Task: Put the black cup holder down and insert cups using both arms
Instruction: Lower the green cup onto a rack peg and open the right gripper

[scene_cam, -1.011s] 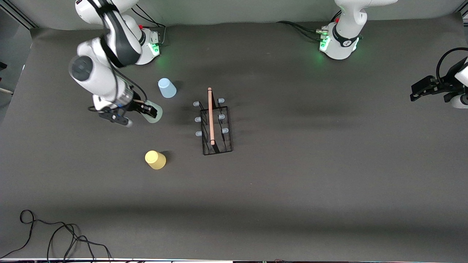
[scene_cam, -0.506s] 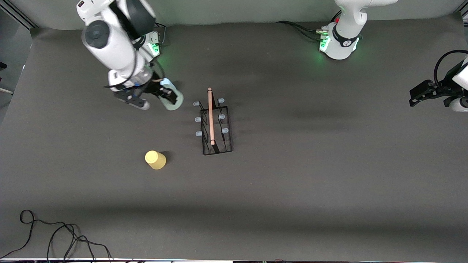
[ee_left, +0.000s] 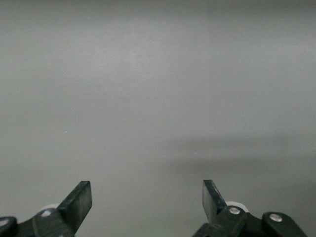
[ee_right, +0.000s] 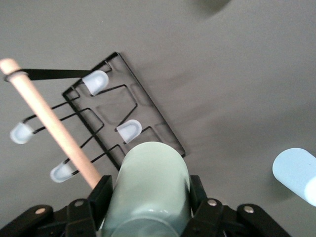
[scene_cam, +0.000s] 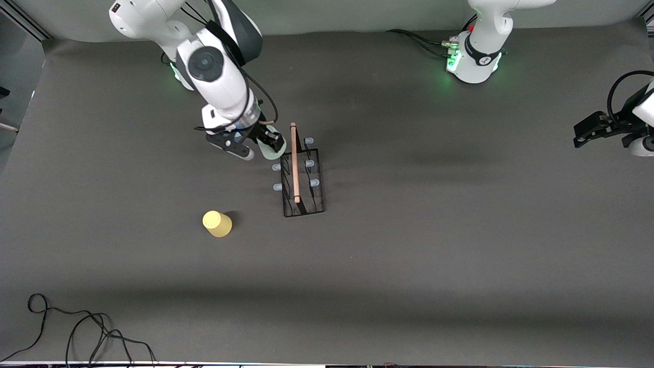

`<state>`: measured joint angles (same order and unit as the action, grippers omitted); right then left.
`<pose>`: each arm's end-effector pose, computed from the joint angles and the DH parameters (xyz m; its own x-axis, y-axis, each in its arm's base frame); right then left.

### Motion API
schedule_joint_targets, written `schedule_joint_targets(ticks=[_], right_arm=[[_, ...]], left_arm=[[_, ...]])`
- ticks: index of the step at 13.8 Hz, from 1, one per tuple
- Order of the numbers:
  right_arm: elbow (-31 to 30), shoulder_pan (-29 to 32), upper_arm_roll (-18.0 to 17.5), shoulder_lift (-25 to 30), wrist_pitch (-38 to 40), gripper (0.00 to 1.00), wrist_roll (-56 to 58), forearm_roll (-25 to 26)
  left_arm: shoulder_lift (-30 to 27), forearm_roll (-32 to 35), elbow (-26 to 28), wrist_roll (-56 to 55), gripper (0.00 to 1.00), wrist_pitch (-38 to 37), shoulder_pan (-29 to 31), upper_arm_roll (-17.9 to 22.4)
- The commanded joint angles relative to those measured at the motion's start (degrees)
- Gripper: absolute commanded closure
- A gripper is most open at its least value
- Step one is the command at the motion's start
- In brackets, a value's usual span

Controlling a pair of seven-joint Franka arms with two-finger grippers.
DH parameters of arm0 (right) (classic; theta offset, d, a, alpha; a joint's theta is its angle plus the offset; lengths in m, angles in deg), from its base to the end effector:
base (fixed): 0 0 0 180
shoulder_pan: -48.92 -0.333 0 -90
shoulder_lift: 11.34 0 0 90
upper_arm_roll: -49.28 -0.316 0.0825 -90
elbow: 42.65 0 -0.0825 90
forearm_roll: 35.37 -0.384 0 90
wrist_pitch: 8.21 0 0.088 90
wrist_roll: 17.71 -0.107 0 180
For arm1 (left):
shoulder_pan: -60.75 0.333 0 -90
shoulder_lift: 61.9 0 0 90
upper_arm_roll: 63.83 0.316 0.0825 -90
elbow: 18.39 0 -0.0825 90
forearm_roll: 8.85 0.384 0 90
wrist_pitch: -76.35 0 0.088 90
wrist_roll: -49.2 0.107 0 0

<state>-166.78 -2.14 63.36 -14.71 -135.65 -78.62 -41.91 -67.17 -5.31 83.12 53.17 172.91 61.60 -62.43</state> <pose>0.4318 0.3305 0.3693 0.8825 -0.4655 -0.0673 -0.4684 -0.8828 -0.0358 0.5318 0.0274 0.5892 0.9993 -0.0370 0.0012 -0.0369 -0.9976 -0.0594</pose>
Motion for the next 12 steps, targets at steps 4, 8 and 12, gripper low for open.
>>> schedule_joint_targets(ticks=[4, 8, 12], right_arm=[[-4.35, -2.81, 0.60, -0.85, -5.17, 1.00, -1.06, 0.48], [-4.36, -2.73, 0.60, -1.64, -5.36, 0.14, -0.97, 0.48], [-2.53, -2.03, 1.48, 0.11, 0.32, 0.00, 1.13, 0.48]], left_arm=[[-0.44, 1.03, -0.61, -0.28, 0.00, 0.56, -1.03, -0.34], [0.26, 0.94, -0.52, -0.80, 0.00, 1.61, -1.82, -0.34], [1.84, 0.59, -1.40, -0.02, 0.00, 2.49, -1.56, -0.34]])
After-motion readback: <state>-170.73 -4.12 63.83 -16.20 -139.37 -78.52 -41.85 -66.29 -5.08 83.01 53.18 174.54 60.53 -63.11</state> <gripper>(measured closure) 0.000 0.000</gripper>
